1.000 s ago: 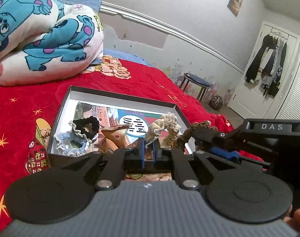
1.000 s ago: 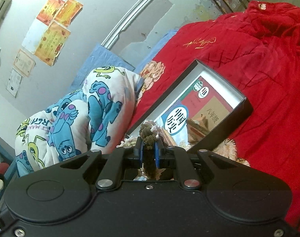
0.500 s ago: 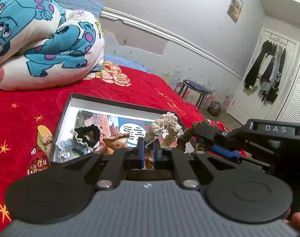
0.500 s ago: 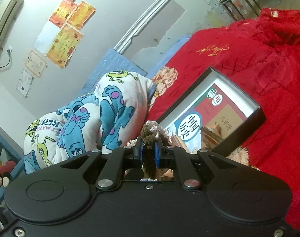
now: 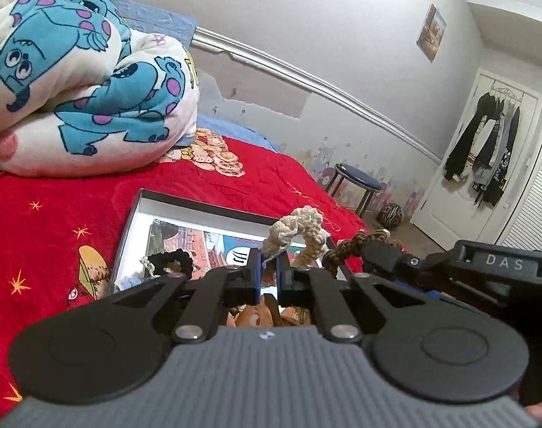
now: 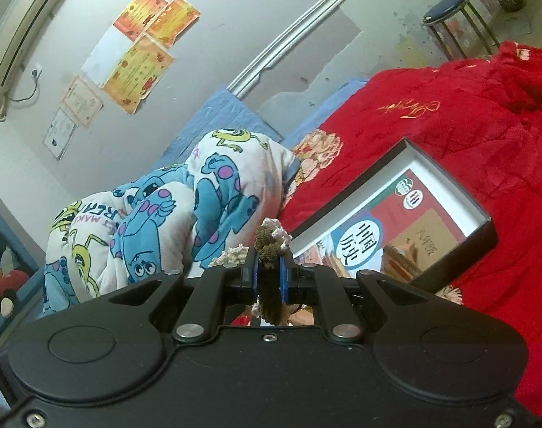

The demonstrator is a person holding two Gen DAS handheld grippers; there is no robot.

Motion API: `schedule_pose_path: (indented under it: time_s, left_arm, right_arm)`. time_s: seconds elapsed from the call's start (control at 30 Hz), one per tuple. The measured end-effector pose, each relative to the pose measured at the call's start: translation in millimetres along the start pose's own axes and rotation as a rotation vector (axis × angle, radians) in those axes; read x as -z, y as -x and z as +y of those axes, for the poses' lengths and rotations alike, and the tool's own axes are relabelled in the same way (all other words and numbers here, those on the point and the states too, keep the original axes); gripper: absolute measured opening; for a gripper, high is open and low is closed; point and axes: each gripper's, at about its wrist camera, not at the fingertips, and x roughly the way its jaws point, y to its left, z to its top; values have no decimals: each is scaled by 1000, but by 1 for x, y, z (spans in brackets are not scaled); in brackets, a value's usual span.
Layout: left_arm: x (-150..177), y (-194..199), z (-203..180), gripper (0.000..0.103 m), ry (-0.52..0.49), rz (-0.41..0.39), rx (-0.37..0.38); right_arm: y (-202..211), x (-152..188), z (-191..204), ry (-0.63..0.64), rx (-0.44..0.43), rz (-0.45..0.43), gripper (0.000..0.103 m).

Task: Organize objects
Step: 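Lift both scrunchies and carry them toward the black box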

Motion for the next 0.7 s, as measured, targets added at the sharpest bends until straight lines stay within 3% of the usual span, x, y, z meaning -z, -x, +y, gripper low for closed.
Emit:
schedule_pose_path:
  time_s: [0.23,0.4,0.7]
  left_arm:
    - [-5,1,1,10,-13,-16,0]
    - [-15,3,5,10,-23,-60,-26]
    - [-49,-1,14,10,3,-105,6]
  right_arm:
    - [-6,-6,4,23,1,16,12]
    - [-12,-27,7,52,13,35,12]
    - [-28,-67,17,72,16,73,12]
